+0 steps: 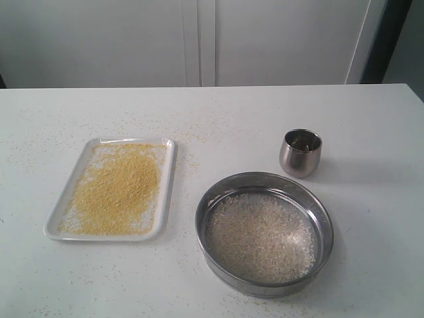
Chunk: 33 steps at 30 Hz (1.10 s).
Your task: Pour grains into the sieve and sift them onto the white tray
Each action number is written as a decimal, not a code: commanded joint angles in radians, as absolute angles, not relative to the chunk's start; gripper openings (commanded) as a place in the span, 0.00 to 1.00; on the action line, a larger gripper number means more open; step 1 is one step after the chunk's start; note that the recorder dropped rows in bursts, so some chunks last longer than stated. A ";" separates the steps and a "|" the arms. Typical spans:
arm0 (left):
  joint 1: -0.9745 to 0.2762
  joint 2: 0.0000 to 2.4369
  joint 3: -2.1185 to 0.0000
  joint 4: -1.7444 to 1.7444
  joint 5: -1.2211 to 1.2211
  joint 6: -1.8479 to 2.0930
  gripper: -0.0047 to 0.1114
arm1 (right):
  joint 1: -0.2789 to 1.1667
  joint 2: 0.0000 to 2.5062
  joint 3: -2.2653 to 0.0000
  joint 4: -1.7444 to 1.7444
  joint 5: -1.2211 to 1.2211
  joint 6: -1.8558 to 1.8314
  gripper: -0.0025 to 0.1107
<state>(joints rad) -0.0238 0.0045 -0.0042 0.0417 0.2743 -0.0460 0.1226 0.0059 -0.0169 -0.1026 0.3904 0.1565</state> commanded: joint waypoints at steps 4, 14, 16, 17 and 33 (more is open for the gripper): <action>-0.020 0.000 0.000 0.036 0.269 -0.046 0.04 | 0.119 0.000 -0.010 -0.105 0.376 0.158 0.02; -0.020 0.000 0.000 0.036 0.269 -0.046 0.04 | 0.119 0.000 -0.009 -0.105 0.354 0.153 0.02; -0.020 0.000 0.000 0.036 0.269 -0.046 0.04 | 0.119 0.000 -0.009 -0.105 0.351 0.153 0.02; -0.020 0.000 0.000 0.036 0.269 -0.046 0.04 | 0.119 0.000 -0.009 -0.105 0.351 0.153 0.02; -0.020 0.000 0.000 0.036 0.269 -0.046 0.04 | 0.119 0.000 -0.009 -0.107 0.349 0.021 0.02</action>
